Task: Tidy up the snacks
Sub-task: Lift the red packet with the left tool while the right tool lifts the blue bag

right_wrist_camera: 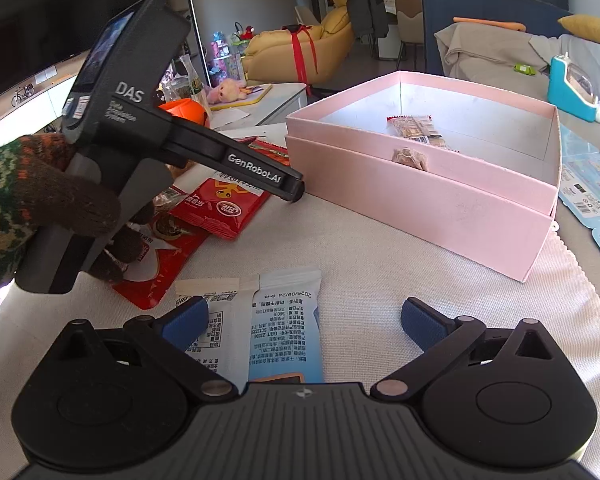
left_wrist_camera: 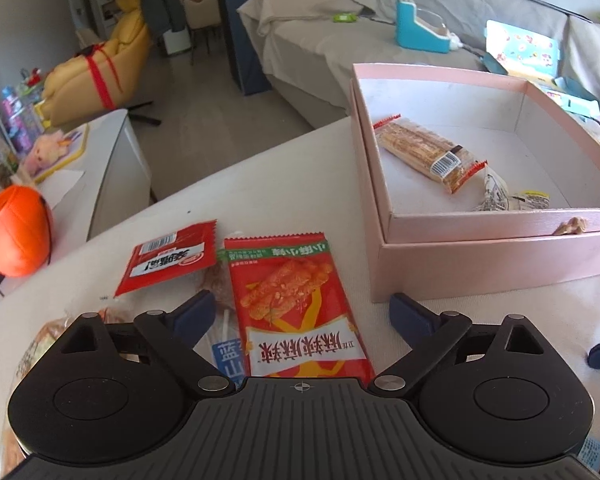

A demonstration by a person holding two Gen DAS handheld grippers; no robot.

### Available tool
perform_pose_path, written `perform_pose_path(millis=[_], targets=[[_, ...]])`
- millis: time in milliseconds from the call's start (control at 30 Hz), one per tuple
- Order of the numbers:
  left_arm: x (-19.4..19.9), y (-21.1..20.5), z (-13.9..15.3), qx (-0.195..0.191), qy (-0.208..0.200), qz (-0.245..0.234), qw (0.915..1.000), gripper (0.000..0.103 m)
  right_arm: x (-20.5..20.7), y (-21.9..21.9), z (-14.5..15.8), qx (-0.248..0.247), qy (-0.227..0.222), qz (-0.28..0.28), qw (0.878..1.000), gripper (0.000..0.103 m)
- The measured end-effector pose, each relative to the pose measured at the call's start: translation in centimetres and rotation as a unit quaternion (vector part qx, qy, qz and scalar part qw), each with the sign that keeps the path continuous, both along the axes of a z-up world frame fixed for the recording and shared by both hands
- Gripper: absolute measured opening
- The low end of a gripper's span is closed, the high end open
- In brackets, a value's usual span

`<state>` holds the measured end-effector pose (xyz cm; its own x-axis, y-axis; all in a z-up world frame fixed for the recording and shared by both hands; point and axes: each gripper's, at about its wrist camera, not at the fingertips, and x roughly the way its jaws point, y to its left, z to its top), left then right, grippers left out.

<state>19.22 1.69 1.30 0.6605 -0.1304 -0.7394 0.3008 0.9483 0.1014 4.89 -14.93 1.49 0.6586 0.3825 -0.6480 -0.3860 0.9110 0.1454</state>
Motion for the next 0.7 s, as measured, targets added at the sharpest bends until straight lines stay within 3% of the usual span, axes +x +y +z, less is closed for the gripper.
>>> perform_pose_path(millis=[33,67,100,467,600,700], targets=[[-0.2,0.2,0.1,0.003,-0.003,-0.005,1.0,0.086,0.0,0.0,0.0,0.001,0.0,0.0,1.0,0.103],[-0.5,0.4,0.4,0.009,-0.011,-0.011,0.9998,0.065,0.0,0.0,0.0,0.002,0.0,0.001,1.0,0.103],[-0.9,0.6,0.6,0.013,-0.018,-0.02,0.9995,0.056,0.0,-0.1,0.0,0.003,0.001,0.001,1.0,0.103],[-9.6,2.0,1.6,-0.065,0.01,-0.095,0.9933,0.053,0.2,-0.5,0.0,0.004,0.013,0.012,1.0,0.103],[-13.1,2.6,2.1,-0.074,-0.001,-0.081,0.994,0.053,0.0,-0.4,0.2,-0.005,0.024,0.027,0.999,0.103],[-15.5,4.3,2.0,-0.111,0.006,-0.05,0.9925,0.053,-0.7,-0.7,0.8,-0.013,0.04,0.055,0.998,0.103]])
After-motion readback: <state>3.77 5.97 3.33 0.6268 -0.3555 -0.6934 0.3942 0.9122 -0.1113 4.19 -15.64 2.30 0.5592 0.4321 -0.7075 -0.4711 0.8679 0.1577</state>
